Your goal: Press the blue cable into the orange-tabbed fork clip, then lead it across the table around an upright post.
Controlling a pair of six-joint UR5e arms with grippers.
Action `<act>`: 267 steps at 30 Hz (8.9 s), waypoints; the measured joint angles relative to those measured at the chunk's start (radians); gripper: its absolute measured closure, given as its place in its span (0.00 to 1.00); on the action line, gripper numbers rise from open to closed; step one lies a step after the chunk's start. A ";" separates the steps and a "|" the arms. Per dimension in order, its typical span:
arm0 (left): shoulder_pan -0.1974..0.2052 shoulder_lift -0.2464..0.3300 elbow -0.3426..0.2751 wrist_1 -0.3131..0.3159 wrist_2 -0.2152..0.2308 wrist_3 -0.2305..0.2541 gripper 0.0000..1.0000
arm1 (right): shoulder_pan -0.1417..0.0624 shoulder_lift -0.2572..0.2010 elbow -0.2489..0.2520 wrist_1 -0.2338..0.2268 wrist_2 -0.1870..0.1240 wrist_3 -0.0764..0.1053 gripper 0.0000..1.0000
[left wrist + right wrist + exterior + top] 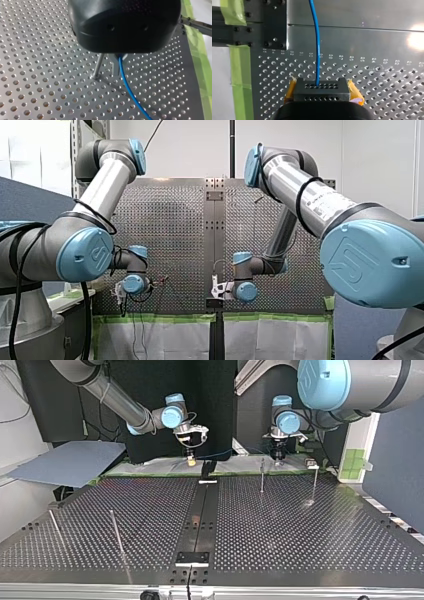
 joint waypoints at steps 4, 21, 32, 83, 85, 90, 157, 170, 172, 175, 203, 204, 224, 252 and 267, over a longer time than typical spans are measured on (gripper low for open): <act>0.001 0.000 0.004 0.006 0.004 -0.006 1.00 | -0.003 -0.008 -0.001 0.001 0.000 0.002 1.00; 0.002 0.000 0.034 0.013 0.018 -0.044 1.00 | -0.010 -0.012 -0.008 0.003 -0.006 0.006 1.00; 0.002 -0.001 0.047 0.032 0.022 -0.047 1.00 | -0.015 -0.011 -0.010 0.002 -0.006 0.013 1.00; 0.041 -0.101 0.185 -0.041 0.079 -0.111 0.33 | -0.075 -0.009 -0.043 0.014 -0.013 -0.003 1.00; 0.046 -0.101 0.185 -0.050 0.095 -0.112 0.18 | -0.076 -0.009 -0.043 0.015 -0.014 -0.004 1.00; 0.059 -0.101 0.184 -0.090 0.133 -0.085 0.00 | -0.079 -0.009 -0.043 0.015 -0.015 -0.004 1.00; 0.016 0.264 -0.178 -0.153 0.276 0.061 0.00 | -0.079 -0.005 -0.043 0.017 -0.021 0.004 1.00; -0.015 0.298 -0.178 -0.127 0.221 0.005 0.00 | -0.079 -0.004 -0.043 0.015 -0.023 0.004 1.00; -0.019 0.288 -0.178 -0.122 0.206 0.005 0.00 | -0.079 -0.004 -0.043 0.014 -0.023 0.004 1.00; -0.026 0.265 -0.178 -0.103 0.180 0.011 0.00 | -0.079 -0.004 -0.043 0.015 -0.023 0.004 1.00; -0.064 0.122 -0.178 -0.016 0.109 0.055 0.00 | -0.080 -0.002 -0.043 0.007 -0.034 0.005 1.00; -0.064 0.121 -0.178 -0.015 0.108 0.055 0.00 | -0.080 -0.002 -0.043 0.007 -0.035 0.005 1.00; -0.067 0.123 -0.178 -0.029 0.070 0.081 0.00 | -0.080 0.000 -0.043 0.013 -0.037 0.005 1.00; -0.089 0.123 -0.154 -0.094 0.125 0.069 0.00 | -0.080 0.007 -0.044 0.009 -0.037 0.005 1.00; -0.147 0.123 -0.102 -0.087 0.093 0.012 0.00 | -0.080 0.010 -0.044 0.006 -0.037 0.005 1.00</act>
